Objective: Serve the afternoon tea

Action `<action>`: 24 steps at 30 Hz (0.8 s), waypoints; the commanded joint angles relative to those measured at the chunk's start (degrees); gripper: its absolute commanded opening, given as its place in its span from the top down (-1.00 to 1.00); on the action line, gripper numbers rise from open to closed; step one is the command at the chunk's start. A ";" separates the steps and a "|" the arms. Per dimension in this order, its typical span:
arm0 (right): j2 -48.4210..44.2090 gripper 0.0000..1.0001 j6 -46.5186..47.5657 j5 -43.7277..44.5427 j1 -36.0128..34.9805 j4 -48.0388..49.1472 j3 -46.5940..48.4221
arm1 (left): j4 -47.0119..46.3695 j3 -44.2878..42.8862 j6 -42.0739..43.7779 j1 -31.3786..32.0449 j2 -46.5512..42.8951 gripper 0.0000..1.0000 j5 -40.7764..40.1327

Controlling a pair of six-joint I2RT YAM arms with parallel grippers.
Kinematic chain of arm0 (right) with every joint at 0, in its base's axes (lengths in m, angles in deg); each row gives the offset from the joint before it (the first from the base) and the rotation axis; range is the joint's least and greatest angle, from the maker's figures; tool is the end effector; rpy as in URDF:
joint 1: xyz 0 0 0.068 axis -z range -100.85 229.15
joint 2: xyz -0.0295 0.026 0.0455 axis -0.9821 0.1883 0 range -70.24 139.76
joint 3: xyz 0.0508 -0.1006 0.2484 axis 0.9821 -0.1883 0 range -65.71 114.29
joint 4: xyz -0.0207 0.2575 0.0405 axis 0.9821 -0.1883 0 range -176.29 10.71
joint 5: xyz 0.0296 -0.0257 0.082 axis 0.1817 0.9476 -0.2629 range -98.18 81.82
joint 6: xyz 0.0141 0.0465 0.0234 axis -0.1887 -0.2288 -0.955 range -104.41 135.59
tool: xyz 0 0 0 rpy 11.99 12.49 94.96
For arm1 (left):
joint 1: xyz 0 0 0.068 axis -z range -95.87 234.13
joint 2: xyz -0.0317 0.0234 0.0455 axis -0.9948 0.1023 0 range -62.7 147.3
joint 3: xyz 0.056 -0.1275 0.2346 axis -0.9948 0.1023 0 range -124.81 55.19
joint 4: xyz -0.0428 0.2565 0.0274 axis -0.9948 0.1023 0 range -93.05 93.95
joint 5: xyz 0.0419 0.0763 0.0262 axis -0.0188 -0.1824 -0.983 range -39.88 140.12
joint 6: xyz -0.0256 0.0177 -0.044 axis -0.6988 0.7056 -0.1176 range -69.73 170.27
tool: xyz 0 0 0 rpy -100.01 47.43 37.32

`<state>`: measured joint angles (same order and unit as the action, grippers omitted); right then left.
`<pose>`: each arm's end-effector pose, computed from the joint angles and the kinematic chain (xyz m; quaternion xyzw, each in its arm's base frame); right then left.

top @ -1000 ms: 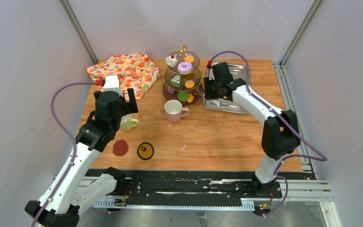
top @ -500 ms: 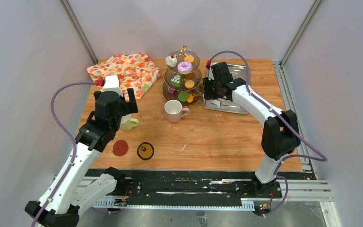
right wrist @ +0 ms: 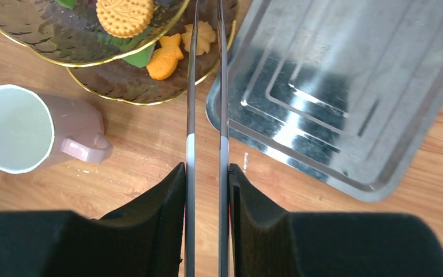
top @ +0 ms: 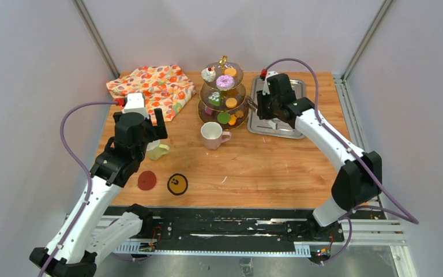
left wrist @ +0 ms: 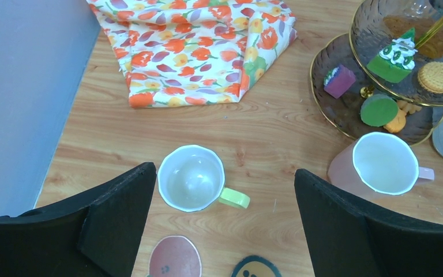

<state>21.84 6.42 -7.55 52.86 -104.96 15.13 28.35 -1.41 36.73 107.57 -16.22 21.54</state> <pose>0.3313 0.1631 0.3226 -0.1307 0.8850 0.1314 0.4272 0.1600 -0.0507 0.3687 -0.0698 0.8090 0.0197 0.5833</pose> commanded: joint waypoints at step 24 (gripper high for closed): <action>-29.71 0.83 -10.09 16.80 27.89 7.99 -34.70 | 0.20 0.69 -1.65 0.11 -2.68 -0.89 1.86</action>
<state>-7.65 -0.83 7.51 78.94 -100.78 -16.98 28.83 -1.28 35.88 107.57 -18.06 23.03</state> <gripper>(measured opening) 0.273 0.946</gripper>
